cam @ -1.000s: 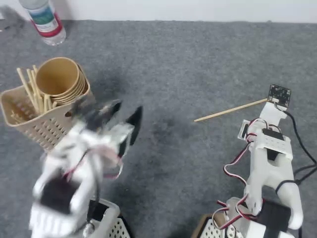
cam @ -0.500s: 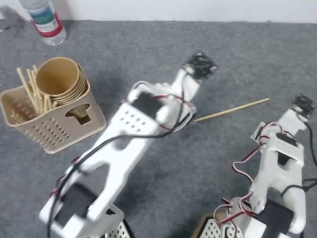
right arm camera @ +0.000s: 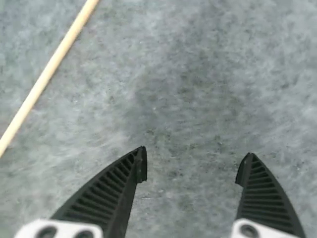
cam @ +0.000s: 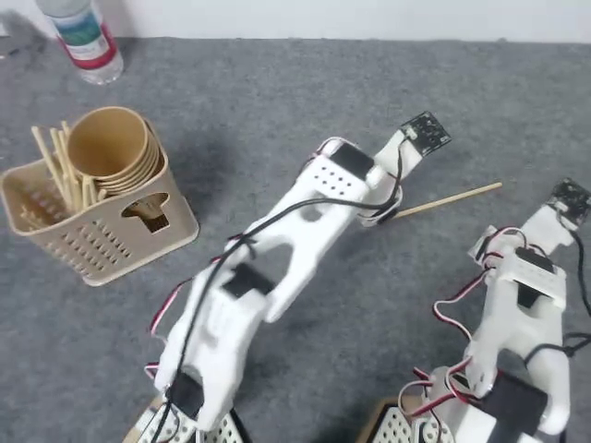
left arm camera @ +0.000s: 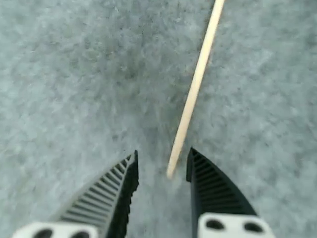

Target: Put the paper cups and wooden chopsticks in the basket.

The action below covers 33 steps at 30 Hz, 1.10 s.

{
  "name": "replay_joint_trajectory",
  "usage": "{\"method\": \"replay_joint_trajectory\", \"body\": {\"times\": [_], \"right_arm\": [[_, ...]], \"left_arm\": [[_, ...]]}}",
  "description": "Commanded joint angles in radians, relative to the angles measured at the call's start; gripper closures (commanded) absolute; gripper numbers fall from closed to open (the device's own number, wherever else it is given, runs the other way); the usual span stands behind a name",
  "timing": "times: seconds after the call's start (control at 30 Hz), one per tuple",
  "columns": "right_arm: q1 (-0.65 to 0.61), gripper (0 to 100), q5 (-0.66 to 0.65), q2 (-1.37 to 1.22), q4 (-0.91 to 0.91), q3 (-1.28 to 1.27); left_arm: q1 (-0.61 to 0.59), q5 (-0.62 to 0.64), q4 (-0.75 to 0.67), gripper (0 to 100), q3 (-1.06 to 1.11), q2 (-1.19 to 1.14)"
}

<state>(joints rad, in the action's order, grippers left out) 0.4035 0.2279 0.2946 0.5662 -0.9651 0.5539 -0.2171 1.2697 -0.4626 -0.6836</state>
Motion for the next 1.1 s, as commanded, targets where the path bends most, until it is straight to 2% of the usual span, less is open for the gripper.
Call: {"method": "replay_joint_trajectory", "body": {"times": [0.0,0.23,0.33,0.47,0.8,1.07], "right_arm": [[-0.013,70.0,-0.043,0.004,-0.001,0.063],[-0.015,70.0,-0.043,0.004,-0.001,0.063],[-0.022,70.0,-0.046,0.004,0.001,0.063],[-0.028,70.0,-0.048,0.004,0.005,0.063],[-0.030,70.0,-0.048,0.004,0.007,0.063],[-0.030,70.0,-0.048,0.004,0.004,0.064]], "left_arm": [[0.002,-0.008,0.173,84,-0.461,-0.241],[0.005,-0.034,0.427,84,-1.033,-0.608],[0.008,-0.052,0.485,88,-1.156,-0.678],[0.021,-0.109,0.488,95,-1.069,-0.644],[0.060,-0.253,0.488,99,-0.562,-0.425],[0.005,-0.252,0.488,99,-0.475,-0.295]]}}
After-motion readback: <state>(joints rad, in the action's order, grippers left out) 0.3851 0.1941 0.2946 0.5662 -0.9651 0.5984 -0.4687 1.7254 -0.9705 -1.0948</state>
